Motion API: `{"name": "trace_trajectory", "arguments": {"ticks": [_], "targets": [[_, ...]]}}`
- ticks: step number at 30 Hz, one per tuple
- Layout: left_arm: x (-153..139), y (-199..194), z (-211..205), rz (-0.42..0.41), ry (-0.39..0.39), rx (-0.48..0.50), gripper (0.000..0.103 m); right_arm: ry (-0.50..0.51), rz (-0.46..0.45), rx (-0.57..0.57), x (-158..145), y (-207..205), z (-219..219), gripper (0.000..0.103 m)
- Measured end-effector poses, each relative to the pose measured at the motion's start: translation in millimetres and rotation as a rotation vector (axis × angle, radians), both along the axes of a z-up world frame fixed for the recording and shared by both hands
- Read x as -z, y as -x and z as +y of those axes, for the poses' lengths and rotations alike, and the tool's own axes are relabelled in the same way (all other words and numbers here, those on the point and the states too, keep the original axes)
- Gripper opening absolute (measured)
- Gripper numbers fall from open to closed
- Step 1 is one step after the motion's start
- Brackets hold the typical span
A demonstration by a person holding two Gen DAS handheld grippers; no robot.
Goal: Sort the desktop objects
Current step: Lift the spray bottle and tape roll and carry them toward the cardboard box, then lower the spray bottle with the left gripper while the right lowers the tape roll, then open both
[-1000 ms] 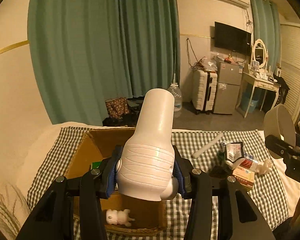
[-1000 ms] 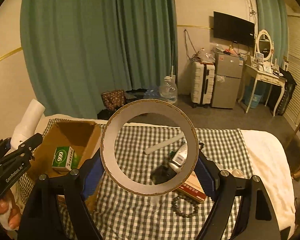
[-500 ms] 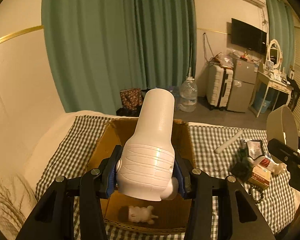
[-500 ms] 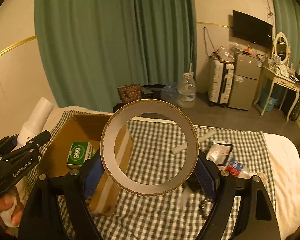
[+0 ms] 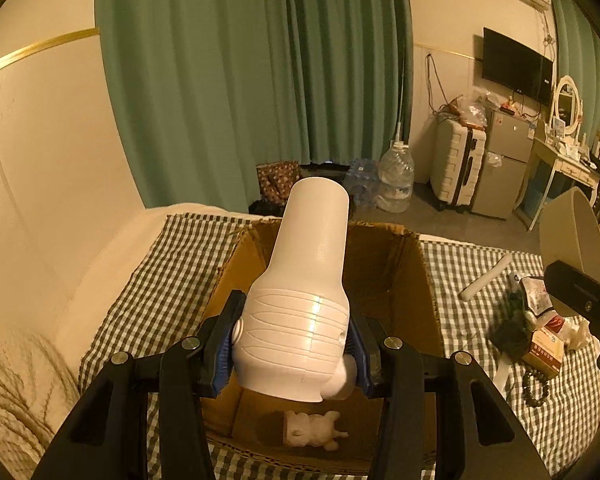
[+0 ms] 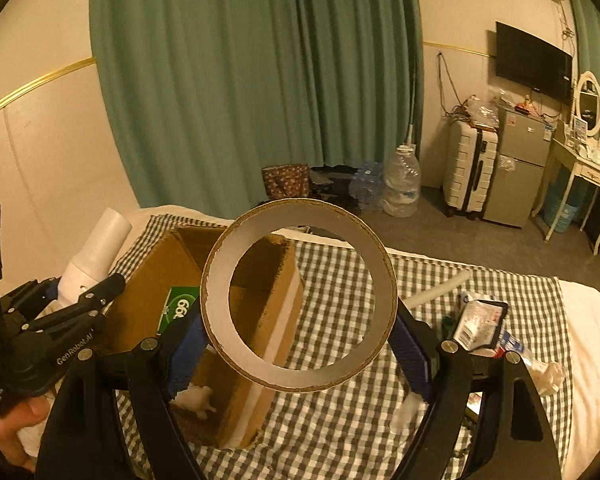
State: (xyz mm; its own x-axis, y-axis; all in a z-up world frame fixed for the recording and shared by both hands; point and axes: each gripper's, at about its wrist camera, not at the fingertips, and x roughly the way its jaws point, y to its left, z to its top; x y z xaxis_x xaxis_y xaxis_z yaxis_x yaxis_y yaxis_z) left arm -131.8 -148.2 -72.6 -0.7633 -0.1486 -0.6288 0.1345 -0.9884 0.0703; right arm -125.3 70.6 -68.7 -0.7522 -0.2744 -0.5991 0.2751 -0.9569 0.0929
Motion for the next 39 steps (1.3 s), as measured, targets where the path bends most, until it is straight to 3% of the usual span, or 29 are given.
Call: {"name": "trace_trajectory", "arguments": {"ticks": [28,39], "targets": [[65.8,31.9,-35.6,-0.214,-0.030,-0.056,0.048,-0.064,-0.112,-0.160,58.6,56.8,-100.4,0.082],[91.0,41.5,-43.8,-0.286,-0.053,-0.082,0.048,-0.094,-0.174,-0.206,87.8,76.8,-114.3,0.082]]}}
